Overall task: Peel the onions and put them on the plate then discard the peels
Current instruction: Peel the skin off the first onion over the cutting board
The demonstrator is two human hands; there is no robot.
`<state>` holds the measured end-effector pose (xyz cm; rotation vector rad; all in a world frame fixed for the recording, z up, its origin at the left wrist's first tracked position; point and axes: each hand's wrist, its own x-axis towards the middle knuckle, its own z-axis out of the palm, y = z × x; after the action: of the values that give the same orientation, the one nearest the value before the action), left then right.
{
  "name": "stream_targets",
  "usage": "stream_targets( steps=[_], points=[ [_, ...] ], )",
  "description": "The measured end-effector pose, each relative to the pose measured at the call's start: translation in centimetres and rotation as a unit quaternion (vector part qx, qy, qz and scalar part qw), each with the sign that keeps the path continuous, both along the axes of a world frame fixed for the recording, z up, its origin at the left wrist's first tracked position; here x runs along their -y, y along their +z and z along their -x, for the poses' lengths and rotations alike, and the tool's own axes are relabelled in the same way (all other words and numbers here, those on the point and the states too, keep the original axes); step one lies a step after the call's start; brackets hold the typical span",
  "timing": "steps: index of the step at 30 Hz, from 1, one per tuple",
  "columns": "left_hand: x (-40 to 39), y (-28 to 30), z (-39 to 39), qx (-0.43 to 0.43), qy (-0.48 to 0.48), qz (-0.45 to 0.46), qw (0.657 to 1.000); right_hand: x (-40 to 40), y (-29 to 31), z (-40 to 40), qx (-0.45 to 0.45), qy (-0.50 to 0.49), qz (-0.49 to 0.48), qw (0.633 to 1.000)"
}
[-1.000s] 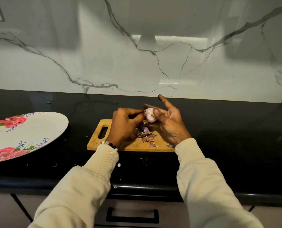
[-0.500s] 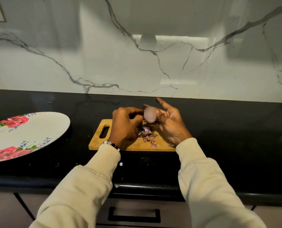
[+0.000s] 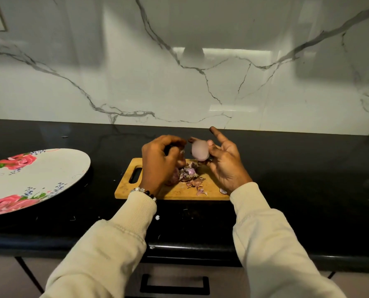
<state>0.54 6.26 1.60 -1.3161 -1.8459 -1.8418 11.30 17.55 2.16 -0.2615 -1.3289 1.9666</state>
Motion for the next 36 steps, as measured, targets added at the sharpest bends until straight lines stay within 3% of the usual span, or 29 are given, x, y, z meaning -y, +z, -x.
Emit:
stream_targets(
  steps=[5,9,11,18,23,36],
  points=[
    [-0.27,-0.30,0.14,-0.007,-0.009,0.021,1.000,0.33,0.29,-0.14,-0.009,0.000,0.016,1.000],
    [-0.50,-0.76,0.42,-0.142,0.022,0.055,0.988,0.40,0.31,0.03,-0.007,-0.021,0.052,0.998],
    [-0.65,-0.82,0.83,-0.170,0.045,0.061,0.983,0.32,0.25,0.18,0.001,-0.028,0.059,0.998],
    [-0.68,-0.66,0.53,-0.066,-0.042,0.015,0.997,0.50,0.31,0.34,0.015,-0.015,0.076,0.997],
    [-0.92,-0.80,0.87,-0.112,-0.025,0.055,0.992,0.36,0.24,0.07,0.054,-0.034,0.021,0.998],
    [-0.75,-0.90,0.04,-0.056,-0.066,0.108,0.990,0.48,-0.09,0.05,0.093,-0.032,-0.043,0.994]
  ],
)
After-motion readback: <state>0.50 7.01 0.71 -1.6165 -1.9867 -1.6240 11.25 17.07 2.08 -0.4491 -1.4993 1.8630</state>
